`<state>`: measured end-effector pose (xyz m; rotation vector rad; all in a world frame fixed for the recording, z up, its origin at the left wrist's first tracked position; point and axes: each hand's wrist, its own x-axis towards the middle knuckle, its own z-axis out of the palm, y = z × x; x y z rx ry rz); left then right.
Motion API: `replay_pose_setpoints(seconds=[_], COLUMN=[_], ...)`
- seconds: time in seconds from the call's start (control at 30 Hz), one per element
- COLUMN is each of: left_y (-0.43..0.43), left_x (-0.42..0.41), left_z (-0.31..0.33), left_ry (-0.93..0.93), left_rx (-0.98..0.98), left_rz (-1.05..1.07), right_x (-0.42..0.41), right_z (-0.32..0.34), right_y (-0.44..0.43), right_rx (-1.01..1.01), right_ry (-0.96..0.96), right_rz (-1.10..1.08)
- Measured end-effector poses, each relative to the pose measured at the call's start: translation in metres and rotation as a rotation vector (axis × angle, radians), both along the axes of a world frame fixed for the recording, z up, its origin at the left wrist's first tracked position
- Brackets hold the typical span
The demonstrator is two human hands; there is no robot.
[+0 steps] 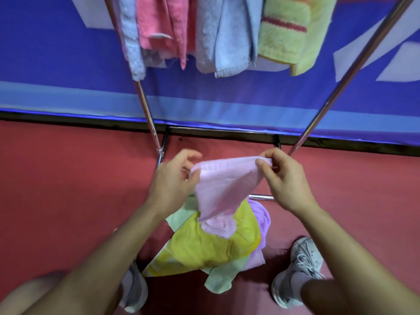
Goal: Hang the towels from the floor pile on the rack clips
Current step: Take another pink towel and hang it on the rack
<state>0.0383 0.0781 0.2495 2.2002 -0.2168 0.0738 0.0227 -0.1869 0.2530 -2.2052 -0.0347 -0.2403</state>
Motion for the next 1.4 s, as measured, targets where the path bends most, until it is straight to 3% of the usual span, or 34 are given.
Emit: replay_pose_setpoints(seconds=[0.17, 0.27, 0.4, 0.53, 0.67, 0.77, 1.03, 1.3, 1.4], left_y=[0.0, 0.0, 0.004, 0.009, 0.008, 0.002, -0.014, -0.017, -0.015], left_x=[-0.021, -0.021, -0.022, -0.024, -0.018, -0.011, -0.011, -0.008, -0.01], left_z=[0.012, 0.047, 0.117, 0.169, 0.211, 0.234, 0.265, 0.295, 0.296], left_ry=[-0.071, -0.118, 0.017, -0.078, -0.272, -0.315, -0.172, -0.086, -0.023], left_rx=[-0.002, 0.023, -0.049, 0.158, 0.172, 0.103, -0.321, -0.449, -0.507], left_rz=[0.042, 0.057, -0.173, -0.272, -0.155, -0.06, 0.035, 0.19, 0.195], right_x=[-0.015, -0.014, -0.014, -0.017, -0.017, -0.018, -0.025, -0.026, -0.03], right_z=[0.026, 0.064, 0.123, 0.169, 0.208, 0.239, 0.29, 0.309, 0.306], right_y=[0.004, 0.002, -0.007, -0.013, -0.017, -0.019, -0.023, -0.006, 0.0], right_rx=[-0.018, -0.148, -0.408, -0.438, -0.359, -0.31, -0.163, -0.008, 0.187], right_ry=[-0.055, -0.146, -0.229, -0.257, -0.278, -0.259, -0.2, -0.16, -0.094], right_rz=[0.025, 0.058, 0.079, 0.09, 0.07, 0.071, 0.076, 0.002, -0.03])
